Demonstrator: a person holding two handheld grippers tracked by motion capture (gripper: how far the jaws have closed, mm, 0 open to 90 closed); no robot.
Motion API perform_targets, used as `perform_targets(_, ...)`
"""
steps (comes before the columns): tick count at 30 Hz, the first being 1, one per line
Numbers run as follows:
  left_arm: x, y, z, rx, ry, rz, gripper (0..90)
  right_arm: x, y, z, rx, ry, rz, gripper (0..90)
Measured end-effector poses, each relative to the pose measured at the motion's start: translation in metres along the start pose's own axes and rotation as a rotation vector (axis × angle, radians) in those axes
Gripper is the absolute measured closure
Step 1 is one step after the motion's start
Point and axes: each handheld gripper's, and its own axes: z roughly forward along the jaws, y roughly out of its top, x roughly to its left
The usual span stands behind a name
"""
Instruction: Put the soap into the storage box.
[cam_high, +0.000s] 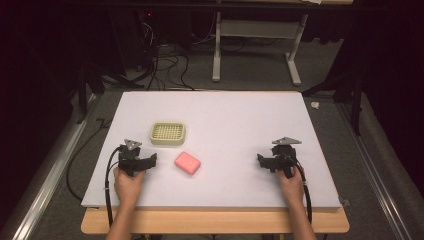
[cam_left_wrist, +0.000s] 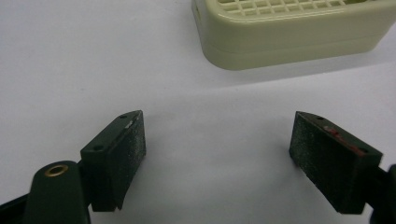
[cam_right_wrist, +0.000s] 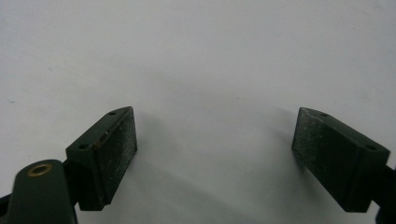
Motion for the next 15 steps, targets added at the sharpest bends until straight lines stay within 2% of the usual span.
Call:
perform_targets(10,0.0008,0.0005,0.0002,0.002,-0.005,-0.004,18.7,-0.0001,0.0001,0.0,0.0,0.0,0.001,14.5)
perform_targets(15,0.0021,0.0006,-0.0004,0.004,-0.005,-0.015,15.3,-0.0001,0.0001,0.0001,0.0,0.0,0.0,14.5)
